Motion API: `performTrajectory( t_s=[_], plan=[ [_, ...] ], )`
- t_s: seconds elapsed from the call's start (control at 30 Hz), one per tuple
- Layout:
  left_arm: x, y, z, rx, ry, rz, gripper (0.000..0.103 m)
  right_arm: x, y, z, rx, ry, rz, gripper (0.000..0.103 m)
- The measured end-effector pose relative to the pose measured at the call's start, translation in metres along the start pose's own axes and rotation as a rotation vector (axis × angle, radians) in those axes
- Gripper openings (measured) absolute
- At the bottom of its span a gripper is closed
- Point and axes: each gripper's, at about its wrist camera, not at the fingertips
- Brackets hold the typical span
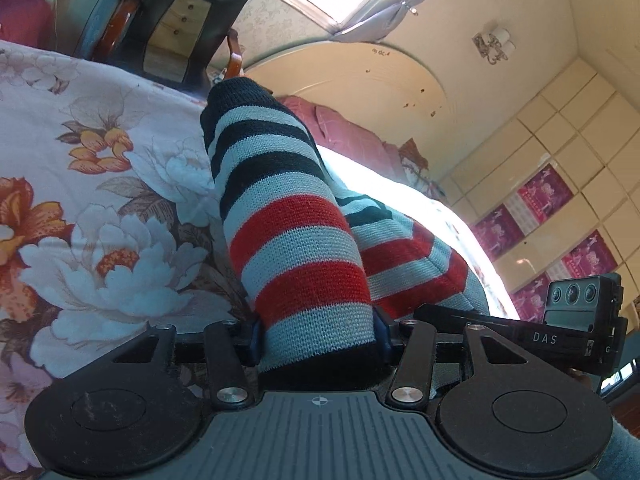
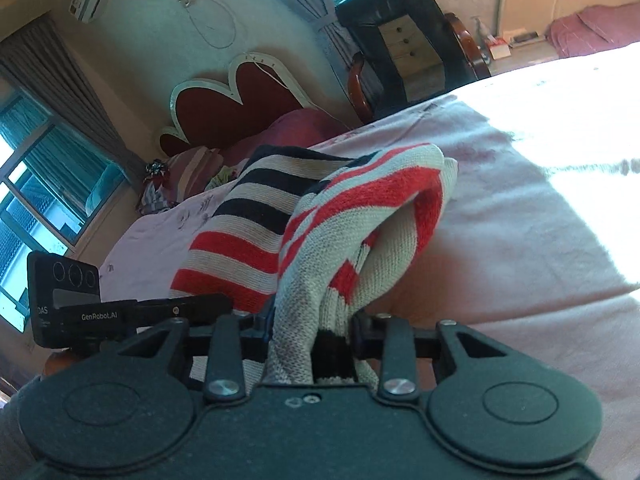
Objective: Fold small clothes
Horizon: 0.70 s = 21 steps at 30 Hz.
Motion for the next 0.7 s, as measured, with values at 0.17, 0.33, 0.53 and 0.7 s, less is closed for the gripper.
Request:
performTrajectory(
  t_s=[0.17, 0.33, 0.53, 0.7],
  plan=[
    [0.0, 0.069, -0.019, -0.01, 0.001, 0.015, 0.05, -0.006, 0.0, -0.066, 0.011, 0.037, 0.02, 0.033],
    [-0.008, 0.15, -0.07, -0.012, 0.051, 0.026, 0.051, -0.025, -0.034, -0.139, 0.044, 0.075, 0.008, 0.033],
    [-0.038, 0.22, -0.144, 0.021, 0.14, 0.036, 0.051, -0.052, -0.095, -0.202, 0.115, 0.055, -0.059, 0.033],
    [-0.076, 0.23, -0.191, 0.055, 0.214, 0.073, 0.054, -0.081, -0.145, -0.21, 0.088, 0.019, -0.147, 0.037]
  ],
)
Point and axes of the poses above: each gripper's, at about its wrist camera, not at the fingertips, and y roughly against the way its jaws point, z to its right, x to its top, and after that the axes turned 6 degrees about -x, right-handed
